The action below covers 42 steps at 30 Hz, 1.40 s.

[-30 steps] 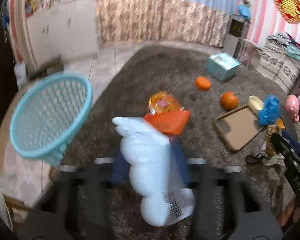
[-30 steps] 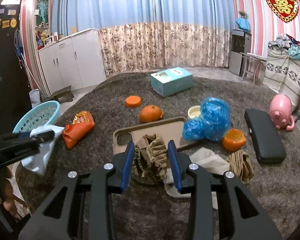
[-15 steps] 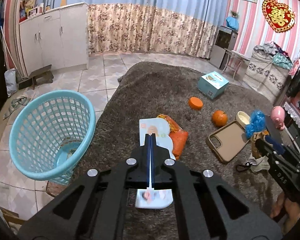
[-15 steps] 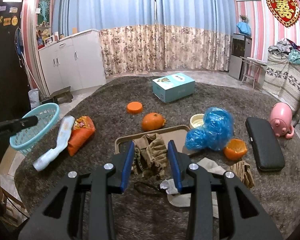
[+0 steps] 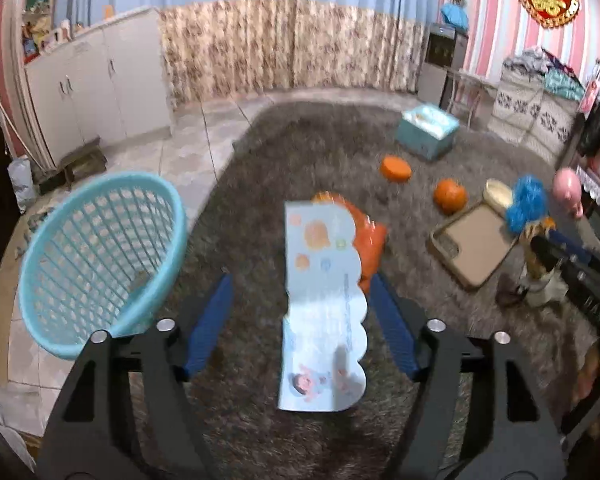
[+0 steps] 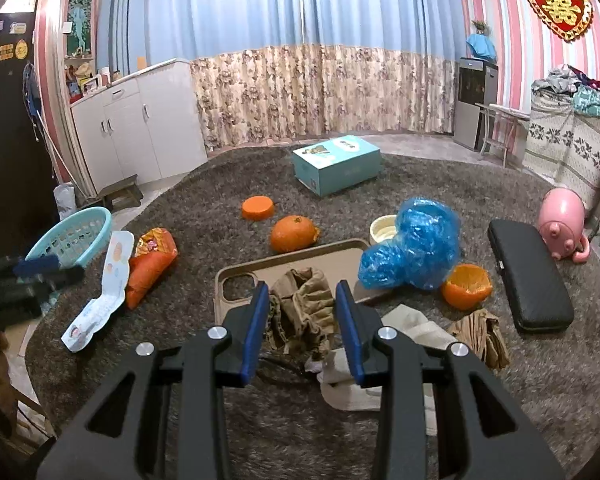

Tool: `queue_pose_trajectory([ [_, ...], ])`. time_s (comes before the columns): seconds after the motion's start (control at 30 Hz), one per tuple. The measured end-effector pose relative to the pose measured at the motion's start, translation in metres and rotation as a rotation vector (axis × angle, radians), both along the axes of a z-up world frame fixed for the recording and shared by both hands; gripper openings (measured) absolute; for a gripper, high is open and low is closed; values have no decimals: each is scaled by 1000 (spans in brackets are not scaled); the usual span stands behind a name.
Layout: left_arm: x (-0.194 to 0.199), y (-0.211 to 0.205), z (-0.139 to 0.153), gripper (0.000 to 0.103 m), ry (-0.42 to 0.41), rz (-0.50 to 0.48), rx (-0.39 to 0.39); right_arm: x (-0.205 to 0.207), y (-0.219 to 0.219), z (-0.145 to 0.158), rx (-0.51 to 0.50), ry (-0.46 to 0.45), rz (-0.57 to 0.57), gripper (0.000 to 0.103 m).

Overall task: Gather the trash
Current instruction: 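Lift the tissue packet with left tool while right tool holds the brown cloth, then carry tissue packet into blue basket, open left tool while right tool carries brown cloth there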

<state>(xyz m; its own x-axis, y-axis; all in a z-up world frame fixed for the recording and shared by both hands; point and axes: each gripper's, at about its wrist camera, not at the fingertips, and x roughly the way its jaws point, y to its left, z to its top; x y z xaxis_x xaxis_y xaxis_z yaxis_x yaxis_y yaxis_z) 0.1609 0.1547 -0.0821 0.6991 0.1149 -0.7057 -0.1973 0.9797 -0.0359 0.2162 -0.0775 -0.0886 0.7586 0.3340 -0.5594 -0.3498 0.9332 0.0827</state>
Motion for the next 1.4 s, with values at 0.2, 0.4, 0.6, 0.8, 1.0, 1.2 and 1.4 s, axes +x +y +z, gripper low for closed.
queue_pose_trajectory([
  [0.2,19,-1,-38,72,105,-8,-41,2,-1,-3,3,5,-2,35],
  [0.4,24,-2,-43,52,118,-21,-53,1,-2,-4,2,5,-3,35],
  [0.6,9,0,-21,52,43,-19,-46,2,0,-1,-2,-6,3,35],
  [0.8,-8,6,24,52,-109,15,3,5,9,15,7,-46,15,35],
  [1.0,-16,25,58,52,-229,51,25,8,34,38,19,-99,46,35],
  [1.2,-27,52,78,52,-300,99,44,11,69,57,35,-158,100,35],
  [1.4,-32,89,82,52,-315,160,70,22,110,73,80,-171,138,35],
])
